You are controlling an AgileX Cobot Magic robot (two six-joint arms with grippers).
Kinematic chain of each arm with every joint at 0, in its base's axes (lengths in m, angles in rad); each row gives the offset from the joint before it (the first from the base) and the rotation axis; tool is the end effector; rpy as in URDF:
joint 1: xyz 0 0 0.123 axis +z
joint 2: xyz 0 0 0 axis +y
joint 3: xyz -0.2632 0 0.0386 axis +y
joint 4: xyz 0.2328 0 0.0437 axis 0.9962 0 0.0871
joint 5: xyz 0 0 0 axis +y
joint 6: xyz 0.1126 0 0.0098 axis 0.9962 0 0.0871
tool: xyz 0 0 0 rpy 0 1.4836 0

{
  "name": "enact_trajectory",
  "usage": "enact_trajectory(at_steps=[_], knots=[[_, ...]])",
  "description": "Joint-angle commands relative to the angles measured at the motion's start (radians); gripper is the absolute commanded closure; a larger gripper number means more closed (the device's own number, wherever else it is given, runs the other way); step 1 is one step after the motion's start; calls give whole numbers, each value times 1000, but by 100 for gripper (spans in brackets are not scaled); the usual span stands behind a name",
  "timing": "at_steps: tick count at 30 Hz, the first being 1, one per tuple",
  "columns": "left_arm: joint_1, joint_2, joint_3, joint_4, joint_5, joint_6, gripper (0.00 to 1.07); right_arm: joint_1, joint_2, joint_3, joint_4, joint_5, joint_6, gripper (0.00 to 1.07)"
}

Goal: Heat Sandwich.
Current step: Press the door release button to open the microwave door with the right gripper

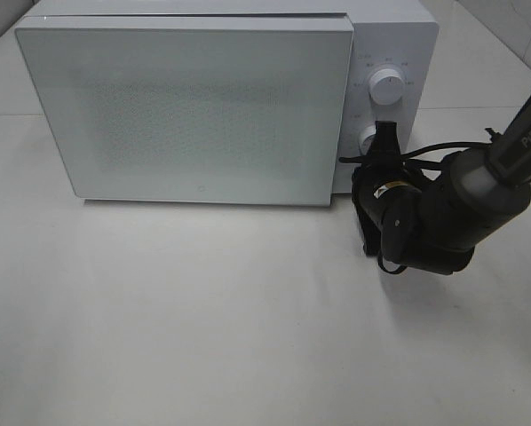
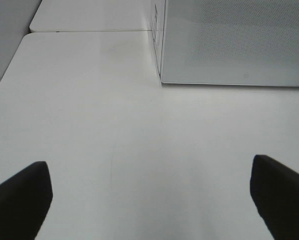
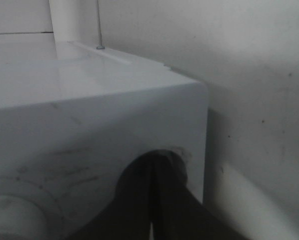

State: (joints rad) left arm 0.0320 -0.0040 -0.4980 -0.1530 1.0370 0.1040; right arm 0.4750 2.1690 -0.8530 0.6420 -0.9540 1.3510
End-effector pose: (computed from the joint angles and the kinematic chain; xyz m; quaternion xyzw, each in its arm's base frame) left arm 0.0214 -0.0142 0.2628 0.0325 0.8434 -0.0401 0.5349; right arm 0.3566 0.1213 0.0676 0.5933 0.5575 0.3951 0.4254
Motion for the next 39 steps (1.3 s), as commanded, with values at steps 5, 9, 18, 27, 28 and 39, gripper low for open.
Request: enact_trajectory(at_steps=[5,9,18,27,28,39], knots=[[0,-27,3,-3,0,-2,5,-57,-12,-107,-80,-267,-16,106],[0,-27,3,-3,0,-2,5,-57,-12,-108,-81,-250,-16,106],[0,-27,3,-3,0,-2,5,-57,-12,-108,-84,-229,-16,105],[0,-27,3,-3,0,-2,5,-57,-12,-108,-91,-208,-13,107],[0,-27,3,-3,0,-2,5,-57,-12,-108,-92,-208,-13,107],[0,-27,3,-3,0,-2,5,-57,-12,-108,-100,-182,-13,107]])
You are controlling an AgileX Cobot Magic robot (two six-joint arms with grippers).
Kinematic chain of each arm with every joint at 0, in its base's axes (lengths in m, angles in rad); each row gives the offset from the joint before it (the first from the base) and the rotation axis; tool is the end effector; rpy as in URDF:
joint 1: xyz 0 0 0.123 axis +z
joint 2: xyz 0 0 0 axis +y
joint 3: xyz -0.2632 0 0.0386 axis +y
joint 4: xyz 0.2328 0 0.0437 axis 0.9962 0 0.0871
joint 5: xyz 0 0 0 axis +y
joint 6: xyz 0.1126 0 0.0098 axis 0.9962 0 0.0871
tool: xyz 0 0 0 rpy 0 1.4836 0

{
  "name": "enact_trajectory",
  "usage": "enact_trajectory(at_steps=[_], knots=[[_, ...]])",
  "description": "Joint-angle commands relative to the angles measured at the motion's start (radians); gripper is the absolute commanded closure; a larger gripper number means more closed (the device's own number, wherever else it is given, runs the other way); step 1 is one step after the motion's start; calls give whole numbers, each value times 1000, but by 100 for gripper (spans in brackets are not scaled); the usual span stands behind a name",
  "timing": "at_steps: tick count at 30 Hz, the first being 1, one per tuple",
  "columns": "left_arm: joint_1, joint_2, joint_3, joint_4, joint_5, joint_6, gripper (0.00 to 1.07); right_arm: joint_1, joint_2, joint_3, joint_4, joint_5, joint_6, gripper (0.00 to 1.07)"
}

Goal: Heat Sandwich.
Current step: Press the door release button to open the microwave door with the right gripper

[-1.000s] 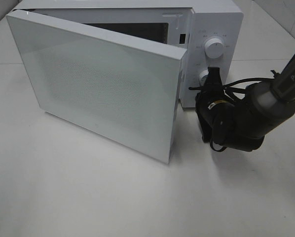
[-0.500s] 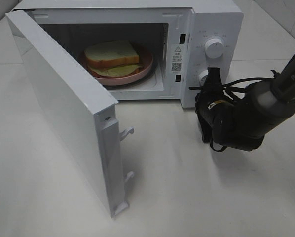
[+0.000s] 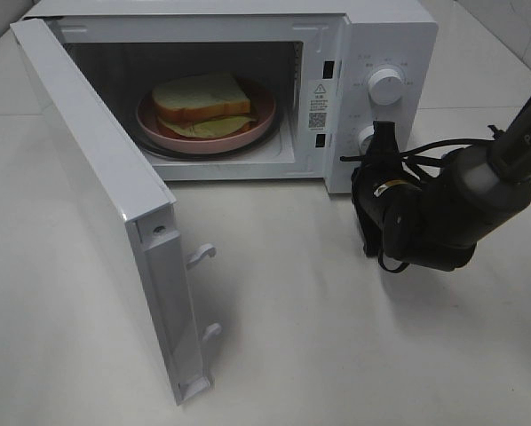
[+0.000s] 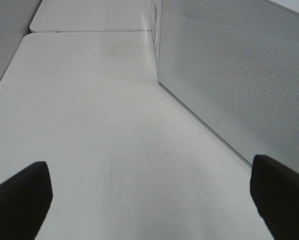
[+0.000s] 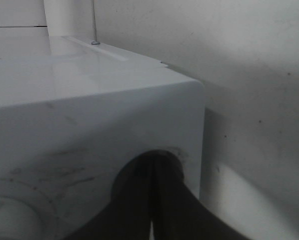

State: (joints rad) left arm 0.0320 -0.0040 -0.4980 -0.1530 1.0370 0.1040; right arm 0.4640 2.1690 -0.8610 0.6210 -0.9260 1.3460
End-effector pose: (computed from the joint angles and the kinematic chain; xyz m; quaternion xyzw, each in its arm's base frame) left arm 0.0214 -0.0142 0.2628 0.0325 0.8434 -0.0401 0.5349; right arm 0.3590 0.1209 0.0666 0.5914 0.5667 0.3924 0.4185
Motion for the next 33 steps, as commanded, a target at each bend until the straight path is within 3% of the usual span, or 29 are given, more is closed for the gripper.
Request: enact_trajectory(at_steps=[1,20,33], knots=[[0,-27,3,-3,0,-2,5,-46,-12,-100,-79,-206,-8,107],[0,-27,3,-3,0,-2,5,-45,-26,-93,-107,-70,-12,107],[0,-27,3,-3,0,-2,5,-28,-153,76,-120,122,-81,106]])
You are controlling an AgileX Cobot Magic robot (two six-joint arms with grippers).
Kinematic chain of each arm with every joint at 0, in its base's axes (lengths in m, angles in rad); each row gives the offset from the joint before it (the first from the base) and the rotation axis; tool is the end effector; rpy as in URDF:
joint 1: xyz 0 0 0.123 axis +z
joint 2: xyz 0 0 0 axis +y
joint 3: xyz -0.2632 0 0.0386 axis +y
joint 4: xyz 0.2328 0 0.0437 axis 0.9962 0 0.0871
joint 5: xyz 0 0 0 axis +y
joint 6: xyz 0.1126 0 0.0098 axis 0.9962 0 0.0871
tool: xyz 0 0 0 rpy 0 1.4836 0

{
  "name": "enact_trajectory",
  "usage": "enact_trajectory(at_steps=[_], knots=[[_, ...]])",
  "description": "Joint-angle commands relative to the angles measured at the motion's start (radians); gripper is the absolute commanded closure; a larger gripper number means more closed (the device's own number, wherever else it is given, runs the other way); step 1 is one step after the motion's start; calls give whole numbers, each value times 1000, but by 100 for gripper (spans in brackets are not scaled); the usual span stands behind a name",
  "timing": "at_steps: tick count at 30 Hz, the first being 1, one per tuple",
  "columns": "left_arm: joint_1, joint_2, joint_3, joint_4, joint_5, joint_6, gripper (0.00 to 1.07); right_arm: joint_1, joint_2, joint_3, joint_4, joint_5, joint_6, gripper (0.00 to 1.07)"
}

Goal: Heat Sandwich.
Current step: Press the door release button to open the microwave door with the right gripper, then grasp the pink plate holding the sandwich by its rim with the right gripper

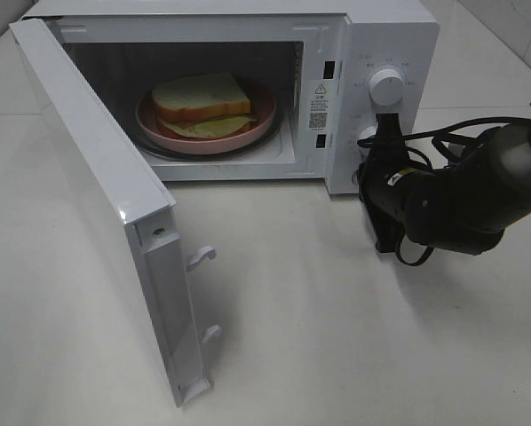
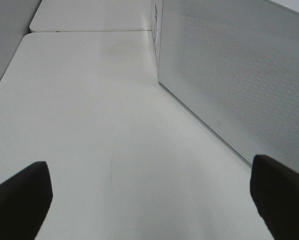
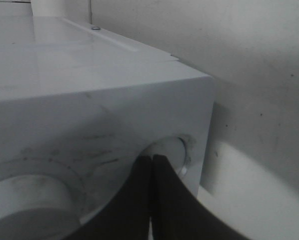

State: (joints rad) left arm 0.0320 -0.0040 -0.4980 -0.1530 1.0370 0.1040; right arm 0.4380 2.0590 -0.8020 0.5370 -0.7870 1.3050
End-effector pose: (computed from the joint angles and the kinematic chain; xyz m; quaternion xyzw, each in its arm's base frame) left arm 0.0214 -0.0142 0.2628 0.0325 0.8434 -0.0401 0.5349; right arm 0.3483 0.1179 0.0828 0.5719 0.6157 0.3802 0.3863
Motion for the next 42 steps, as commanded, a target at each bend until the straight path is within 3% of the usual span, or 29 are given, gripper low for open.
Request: enact_trajectory(at_steps=[1,12,24,30,36,42], knots=[[0,-27,3,-3,0,-2,5,-2,-43,17,-36,-17,-40,106],[0,-27,3,-3,0,-2,5,-2,-232,109,-32,266,-265,105],[0,-27,3,-3,0,-2,5,-2,-430,114,-31,729,-650,101],[0,-27,3,-3,0,-2,5,-2,-502,111,-32,811,-802,99],[0,-27,3,-3,0,-2,5,-2,-532,49,-60,994,-892,98],[0,-27,3,-3,0,-2,5,-2,-532,-63,-215,1218,-906,97]])
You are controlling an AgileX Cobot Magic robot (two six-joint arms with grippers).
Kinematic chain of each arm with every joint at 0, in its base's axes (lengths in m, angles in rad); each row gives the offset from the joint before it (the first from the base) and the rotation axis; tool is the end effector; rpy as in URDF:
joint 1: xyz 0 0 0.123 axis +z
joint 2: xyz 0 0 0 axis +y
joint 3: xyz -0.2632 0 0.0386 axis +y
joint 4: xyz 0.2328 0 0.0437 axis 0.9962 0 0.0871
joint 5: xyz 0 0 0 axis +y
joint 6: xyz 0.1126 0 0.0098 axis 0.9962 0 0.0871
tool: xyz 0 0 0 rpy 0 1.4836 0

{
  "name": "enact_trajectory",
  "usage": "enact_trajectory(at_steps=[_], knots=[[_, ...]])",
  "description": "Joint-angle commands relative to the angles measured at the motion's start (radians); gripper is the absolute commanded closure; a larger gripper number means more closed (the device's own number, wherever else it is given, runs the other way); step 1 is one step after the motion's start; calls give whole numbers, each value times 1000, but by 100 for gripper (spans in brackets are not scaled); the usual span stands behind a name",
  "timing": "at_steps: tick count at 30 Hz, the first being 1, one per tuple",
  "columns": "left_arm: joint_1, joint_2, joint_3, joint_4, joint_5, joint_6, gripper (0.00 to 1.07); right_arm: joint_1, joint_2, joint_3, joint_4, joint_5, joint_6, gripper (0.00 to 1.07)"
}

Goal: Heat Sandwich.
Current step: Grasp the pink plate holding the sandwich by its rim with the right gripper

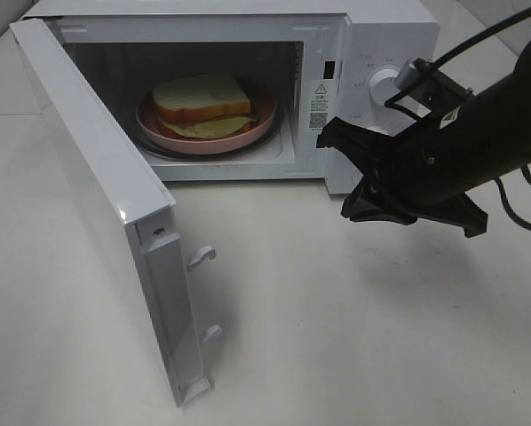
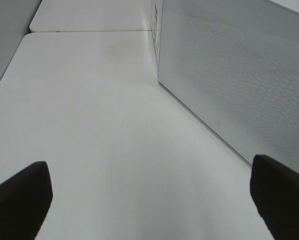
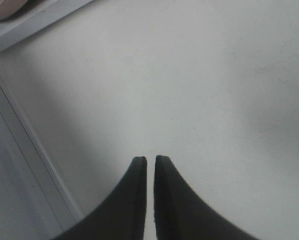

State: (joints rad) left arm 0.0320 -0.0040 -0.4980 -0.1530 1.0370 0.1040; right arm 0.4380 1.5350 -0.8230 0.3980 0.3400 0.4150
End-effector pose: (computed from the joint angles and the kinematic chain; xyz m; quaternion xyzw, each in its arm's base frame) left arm 0.0214 -0.0142 0.2628 0.0325 0.8434 -0.0401 0.5349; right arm 0.2655 0.1405 0.1779 0.1474 0.9374 0.2289 0.2173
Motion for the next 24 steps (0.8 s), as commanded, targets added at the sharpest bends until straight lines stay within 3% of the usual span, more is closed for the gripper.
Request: enact_trajectory(at_steps=[1,5,11,24], knots=[[0,-27,3,-3,0,-2,5,-2,-8,-42,-76,91,-16,97],[0,-27,3,-3,0,-2,5,-2,-8,-110,-159,212,-88,97],[0,-27,3,-3,0,-2,5,-2,-8,-153,-168,311,-313,97],[0,-27,3,-3,0,-2,5,-2,-8,-170,-180,375,-1107,95]])
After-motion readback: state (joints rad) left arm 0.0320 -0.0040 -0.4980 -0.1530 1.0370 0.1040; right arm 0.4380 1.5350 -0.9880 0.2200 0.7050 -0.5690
